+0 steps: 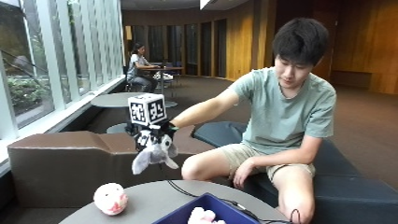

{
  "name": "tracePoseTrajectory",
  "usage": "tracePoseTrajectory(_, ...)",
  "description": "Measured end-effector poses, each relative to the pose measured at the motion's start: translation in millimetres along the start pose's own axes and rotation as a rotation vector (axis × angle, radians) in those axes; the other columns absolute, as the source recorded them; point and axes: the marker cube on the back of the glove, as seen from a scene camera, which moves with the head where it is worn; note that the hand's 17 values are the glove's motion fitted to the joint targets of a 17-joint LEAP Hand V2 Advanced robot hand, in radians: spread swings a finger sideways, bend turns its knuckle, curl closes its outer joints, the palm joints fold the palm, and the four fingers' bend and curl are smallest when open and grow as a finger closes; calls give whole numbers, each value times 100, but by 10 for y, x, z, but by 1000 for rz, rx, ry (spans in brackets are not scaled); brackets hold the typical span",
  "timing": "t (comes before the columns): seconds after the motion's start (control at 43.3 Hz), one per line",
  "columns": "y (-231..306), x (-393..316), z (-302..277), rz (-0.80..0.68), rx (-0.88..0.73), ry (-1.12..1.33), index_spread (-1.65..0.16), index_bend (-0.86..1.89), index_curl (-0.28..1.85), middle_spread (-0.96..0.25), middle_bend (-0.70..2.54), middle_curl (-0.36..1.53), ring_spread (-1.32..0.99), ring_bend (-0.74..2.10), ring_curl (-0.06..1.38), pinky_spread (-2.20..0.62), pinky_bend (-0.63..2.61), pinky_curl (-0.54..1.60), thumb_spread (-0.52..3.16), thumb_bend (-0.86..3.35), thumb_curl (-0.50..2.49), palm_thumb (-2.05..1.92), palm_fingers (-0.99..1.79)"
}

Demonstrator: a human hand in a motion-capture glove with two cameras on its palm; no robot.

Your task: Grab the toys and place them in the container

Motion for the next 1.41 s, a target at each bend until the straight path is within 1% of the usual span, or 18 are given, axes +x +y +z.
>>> tracePoseTrajectory(0.069, -50, -173, -369, -17, 47, 19, -17, 96, 65, -28, 106, 77, -46, 116, 74, -30, 93, 45, 83, 12, 88, 67, 100)
tracePoseTrajectory(0.185, -173, -484, -754, -56, 102, 30, -16, 99, 69, -27, 108, 81, -46, 119, 76, -30, 95, 47, 78, 11, 93, 66, 98)
tracePoseTrajectory(0.369, -421, -1115, -990, -123, 149, 47, -15, 100, 74, -25, 111, 85, -46, 122, 78, -30, 99, 49, 71, 10, 99, 66, 95)
tracePoseTrajectory(0.485, -574, -1523, -854, -175, 148, 34, -15, 101, 76, -25, 112, 87, -46, 123, 79, -29, 100, 50, 67, 10, 103, 66, 93)
tracePoseTrajectory(0.623, -726, -1930, -481, -226, 101, 55, -14, 102, 79, -24, 113, 89, -45, 124, 80, -29, 102, 51, 64, 9, 107, 65, 92)
tracePoseTrajectory(0.808, -858, -2074, 24, -233, 53, 138, -14, 102, 83, -25, 110, 90, -45, 125, 80, -30, 103, 51, 60, 9, 113, 66, 88)
tracePoseTrajectory(0.9, -864, -2035, 243, -208, -81, 159, -15, 96, 84, -26, 105, 90, -44, 124, 80, -30, 107, 52, 59, 5, 113, 62, 80)
tracePoseTrajectory(0.946, -861, -2039, 318, -204, -177, 153, -15, 85, 84, -28, 96, 87, -42, 121, 79, -30, 112, 53, 63, 2, 111, 59, 58)
tracePoseTrajectory(0.969, -852, -2035, 344, -206, -211, 148, -15, 82, 85, -28, 95, 87, -42, 122, 79, -30, 114, 54, 65, 2, 110, 59, 56)
tracePoseTrajectory(0.992, -838, -2028, 361, -211, -236, 143, -16, 61, 78, -27, 82, 83, -42, 114, 77, -27, 114, 54, 80, -2, 105, 49, 7)
tracePoseTrajectory(1.015, -822, -2018, 367, -217, -252, 140, -15, 69, 85, -27, 84, 85, -40, 123, 81, -27, 118, 59, 80, 0, 106, 53, 23)
tracePoseTrajectory(1.039, -806, -2006, 362, -225, -264, 137, -16, 44, 75, -24, 71, 79, -39, 110, 77, -23, 123, 58, 87, -5, 100, 44, -21)
tracePoseTrajectory(1.062, -789, -1993, 345, -234, -271, 134, -16, 35, 73, -20, 58, 75, -35, 98, 75, -19, 129, 59, 90, -7, 97, 38, -49)
tracePoseTrajectory(1.085, -773, -1978, 317, -242, -274, 131, -16, 26, 69, -16, 49, 72, -30, 86, 72, -16, 131, 58, 93, -8, 94, 34, -62)
tracePoseTrajectory(1.154, -717, -1897, 179, -260, -262, 118, -17, 10, 57, -10, 30, 63, -23, 64, 63, -10, 128, 53, 101, -7, 86, 27, -59)
tracePoseTrajectory(1.223, -657, -1742, -21, -260, -236, 104, -18, 4, 46, -5, 15, 56, -17, 47, 55, -5, 123, 50, 106, -6, 79, 20, -57)
tracePoseTrajectory(1.316, -589, -1426, -310, -224, -198, 101, -19, 3, 39, -2, 8, 49, -11, 35, 49, -1, 115, 47, 112, -5, 72, 15, -51)
tracePoseTrajectory(1.408, -489, -864, -602, -147, -158, 110, -19, 3, 34, 0, 6, 44, -7, 30, 46, 2, 109, 44, 116, -3, 66, 13, -47)
